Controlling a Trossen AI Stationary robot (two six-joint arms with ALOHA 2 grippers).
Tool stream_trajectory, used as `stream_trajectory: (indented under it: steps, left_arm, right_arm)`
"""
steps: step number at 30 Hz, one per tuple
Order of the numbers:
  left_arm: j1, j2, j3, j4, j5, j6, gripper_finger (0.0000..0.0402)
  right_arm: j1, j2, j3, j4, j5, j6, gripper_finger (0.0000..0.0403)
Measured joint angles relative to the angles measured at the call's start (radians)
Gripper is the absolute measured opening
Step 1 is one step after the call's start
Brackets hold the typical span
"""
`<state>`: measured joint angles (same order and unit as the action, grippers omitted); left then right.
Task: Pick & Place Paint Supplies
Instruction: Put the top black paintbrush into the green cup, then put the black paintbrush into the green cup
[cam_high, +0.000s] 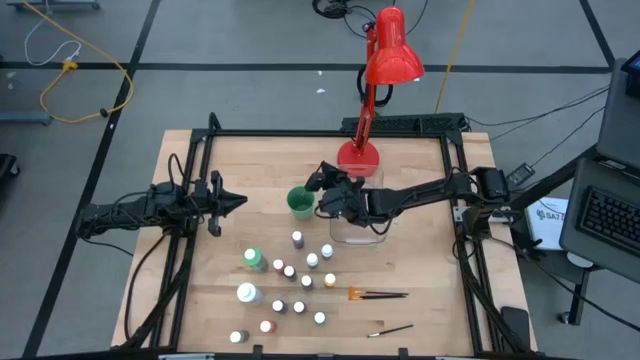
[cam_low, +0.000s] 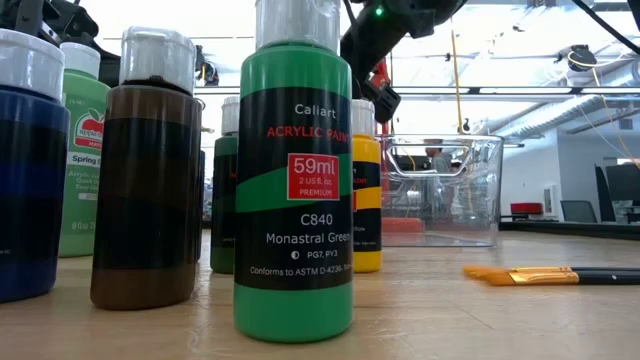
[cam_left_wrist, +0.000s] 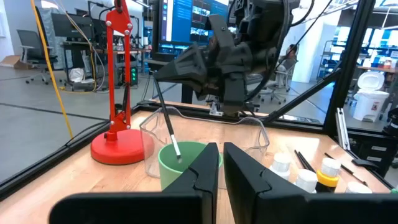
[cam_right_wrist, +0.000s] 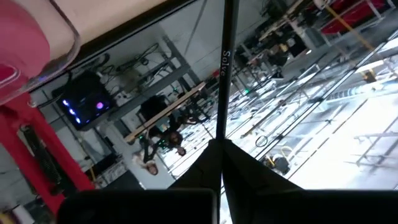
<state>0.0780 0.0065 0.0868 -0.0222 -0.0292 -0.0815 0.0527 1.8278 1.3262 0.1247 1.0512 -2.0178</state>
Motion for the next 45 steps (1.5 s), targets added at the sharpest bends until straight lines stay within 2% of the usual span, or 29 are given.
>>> stream_trajectory:
  steps: [6,19,33,39,43,45]
  left_arm:
    - [0.000,0.000,0.000,0.000,-0.039,0.000,0.0026]
    - [0.000,0.000,0.000,-0.004,-0.072,0.000,0.0026]
    - [0.000,0.000,0.000,-0.001,-0.087,0.034,0.0026]
    - [0.000,0.000,0.000,-0.003,-0.087,0.034,0.0026]
    - [0.000,0.000,0.000,-0.004,-0.087,0.034,0.0026]
    - [0.000,0.000,0.000,-0.004,-0.086,0.034,0.0026]
  right_arm:
    - [-0.001,0.000,-0.027,0.007,-0.040,-0.071,0.0000]
    - [0.002,0.000,-0.076,0.034,-0.069,-0.057,0.0002]
    - [0.043,0.000,-0.076,0.032,-0.088,-0.012,0.0049]
    - [0.077,-0.004,-0.047,0.126,-0.082,0.024,0.0061]
    - [0.147,-0.114,0.012,0.249,-0.059,0.113,0.0058]
    - [0.203,-0.210,0.020,0.341,-0.054,0.226,0.0054]
